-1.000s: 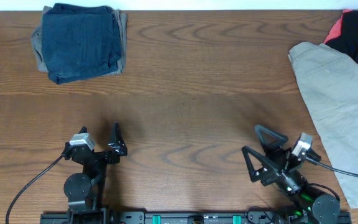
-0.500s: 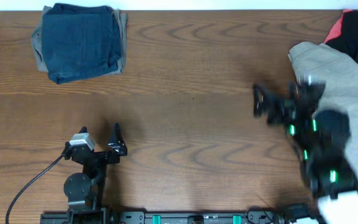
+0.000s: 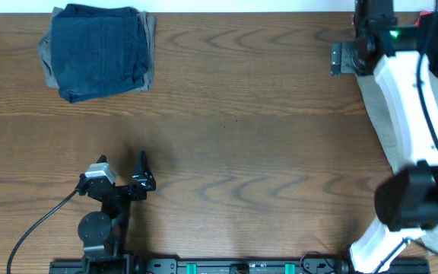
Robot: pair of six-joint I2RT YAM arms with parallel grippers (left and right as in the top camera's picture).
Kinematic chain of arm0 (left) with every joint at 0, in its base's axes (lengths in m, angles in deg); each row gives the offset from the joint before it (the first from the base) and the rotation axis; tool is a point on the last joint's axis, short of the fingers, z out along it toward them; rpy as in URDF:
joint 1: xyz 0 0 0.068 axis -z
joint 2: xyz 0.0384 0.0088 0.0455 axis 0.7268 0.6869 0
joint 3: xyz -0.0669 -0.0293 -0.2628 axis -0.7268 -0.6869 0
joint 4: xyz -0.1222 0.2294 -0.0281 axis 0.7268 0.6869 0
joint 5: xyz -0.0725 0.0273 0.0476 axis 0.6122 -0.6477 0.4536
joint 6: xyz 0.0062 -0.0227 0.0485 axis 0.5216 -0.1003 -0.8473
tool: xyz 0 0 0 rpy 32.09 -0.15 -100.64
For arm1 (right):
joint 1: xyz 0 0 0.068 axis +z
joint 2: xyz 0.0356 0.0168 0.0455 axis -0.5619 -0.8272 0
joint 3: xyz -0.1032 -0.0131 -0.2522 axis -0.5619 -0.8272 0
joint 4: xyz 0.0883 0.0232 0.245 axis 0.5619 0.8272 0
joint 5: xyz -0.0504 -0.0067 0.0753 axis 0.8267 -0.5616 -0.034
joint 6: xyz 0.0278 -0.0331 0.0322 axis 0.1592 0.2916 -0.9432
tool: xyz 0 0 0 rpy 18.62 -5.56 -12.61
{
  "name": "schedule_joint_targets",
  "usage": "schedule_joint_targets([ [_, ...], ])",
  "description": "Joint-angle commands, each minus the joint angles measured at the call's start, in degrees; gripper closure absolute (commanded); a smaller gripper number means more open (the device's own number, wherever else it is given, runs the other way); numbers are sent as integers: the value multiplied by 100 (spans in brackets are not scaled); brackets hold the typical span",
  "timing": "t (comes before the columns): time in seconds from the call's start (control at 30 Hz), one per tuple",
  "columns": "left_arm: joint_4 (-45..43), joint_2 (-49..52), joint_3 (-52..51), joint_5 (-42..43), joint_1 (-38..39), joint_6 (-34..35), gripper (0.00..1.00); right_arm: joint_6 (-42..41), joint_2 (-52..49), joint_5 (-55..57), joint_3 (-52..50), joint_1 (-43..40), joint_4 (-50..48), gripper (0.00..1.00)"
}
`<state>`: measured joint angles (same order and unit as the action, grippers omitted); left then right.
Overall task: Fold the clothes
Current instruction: 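Reach the right gripper to the khaki trousers' waistband and grasp it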
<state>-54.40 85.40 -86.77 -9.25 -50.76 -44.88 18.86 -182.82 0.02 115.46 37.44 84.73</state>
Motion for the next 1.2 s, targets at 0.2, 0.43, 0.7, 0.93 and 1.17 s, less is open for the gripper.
schedule_joint_targets([
  [0.2, 190, -13, -98, 103, -28, -35, 2, 595, -1139, 234, 205, -529, -284, 1],
  [0.43, 190, -13, -98, 103, -28, -35, 2, 708, -1652, 175, 205, -861, -697, 2],
  [0.7, 190, -13, -98, 103, -28, -35, 2, 1012, -1875, -133, 201, -887, -1176, 7],
  [0.93, 190, -13, -98, 103, -28, -35, 2, 1093, -2356, -94, 201, -896, -1320, 10],
  [1.17, 190, -13, -98, 103, -28, -35, 2, 1093, -2651, 168, 201, -903, -1443, 12],
])
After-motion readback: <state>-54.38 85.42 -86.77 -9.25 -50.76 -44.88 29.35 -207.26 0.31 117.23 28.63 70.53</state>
